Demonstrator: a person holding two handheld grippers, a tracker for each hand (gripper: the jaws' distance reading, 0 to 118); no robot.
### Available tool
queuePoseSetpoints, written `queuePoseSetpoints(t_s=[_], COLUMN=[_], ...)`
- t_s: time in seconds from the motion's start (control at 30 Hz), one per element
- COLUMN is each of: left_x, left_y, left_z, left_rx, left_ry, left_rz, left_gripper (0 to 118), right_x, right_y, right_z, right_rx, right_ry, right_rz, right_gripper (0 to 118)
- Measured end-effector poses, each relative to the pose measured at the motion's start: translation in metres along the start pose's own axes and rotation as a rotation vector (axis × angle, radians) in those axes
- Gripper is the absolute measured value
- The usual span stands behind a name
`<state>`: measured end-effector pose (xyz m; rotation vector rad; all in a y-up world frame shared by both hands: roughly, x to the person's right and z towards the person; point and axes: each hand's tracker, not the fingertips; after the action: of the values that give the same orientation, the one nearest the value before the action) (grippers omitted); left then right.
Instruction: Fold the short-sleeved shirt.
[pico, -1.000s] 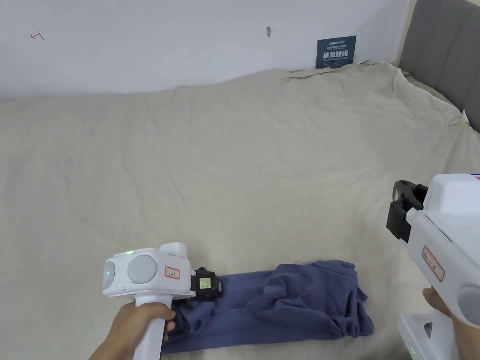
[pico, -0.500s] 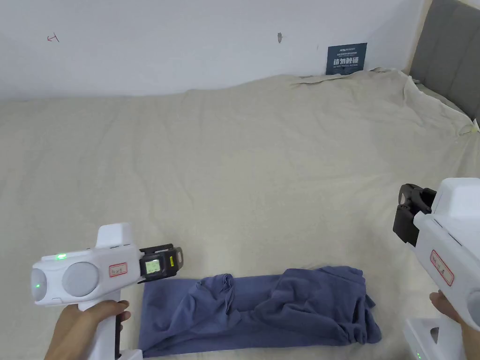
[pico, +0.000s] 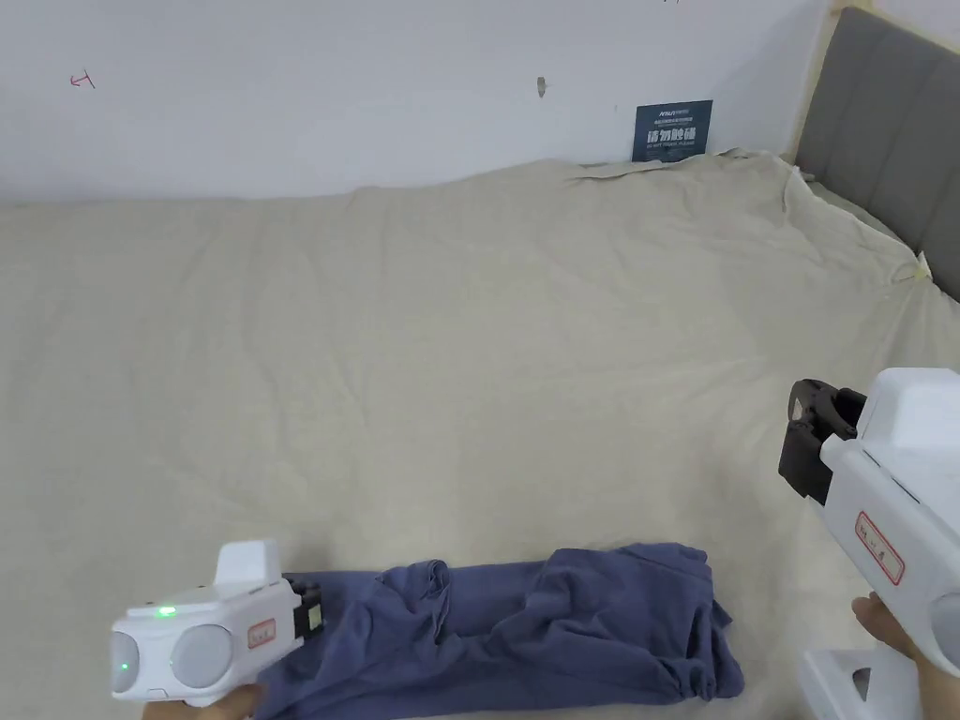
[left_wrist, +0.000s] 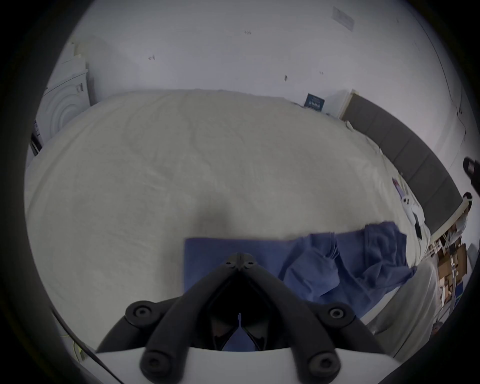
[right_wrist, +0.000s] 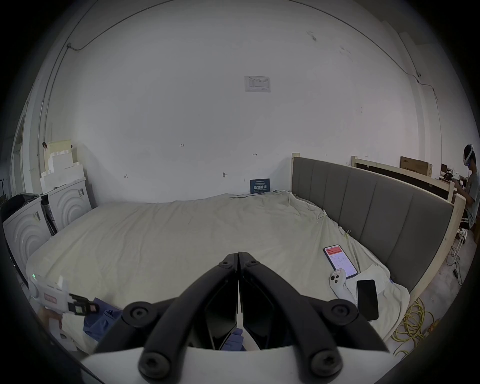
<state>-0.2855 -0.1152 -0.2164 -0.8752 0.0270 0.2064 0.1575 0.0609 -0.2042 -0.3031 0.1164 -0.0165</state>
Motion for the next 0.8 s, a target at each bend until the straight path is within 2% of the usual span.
queuePoseSetpoints(t_s=[0.17,0.37,0.53,0.63,0.7,0.8], left_x=[0.021,0.036,0.067,0.09,0.096,0.092], left_y=[-0.017,-0.024,-0.032,-0.042,-0.048,-0.045], left_z=[-0.013,-0.007,-0.004,-0.013,-0.022,-0.021], left_rx=[-0.028,-0.026,-0.04,-0.06,-0.068,-0.058], left_ry=[-0.044,-0.176,-0.286,-0.274,-0.265,-0.286], left_rz=[-0.067,-0.04,-0.07,-0.094,-0.085,0.005], left_gripper=[0,0,0,0,0,0], right_x=[0.003,0.014,0.021,0.022,0.023,0.022], right_y=[-0.001,-0.006,-0.011,-0.012,-0.013,-0.012], right_z=[0.0,-0.005,-0.006,-0.006,-0.005,-0.002], right_rx=[-0.009,-0.012,-0.016,-0.02,-0.022,-0.021], right_ry=[-0.01,-0.017,-0.024,-0.027,-0.027,-0.031], right_rz=[-0.001,-0.005,-0.015,-0.021,-0.022,-0.016], right_gripper=[0,0,0,0,0,0])
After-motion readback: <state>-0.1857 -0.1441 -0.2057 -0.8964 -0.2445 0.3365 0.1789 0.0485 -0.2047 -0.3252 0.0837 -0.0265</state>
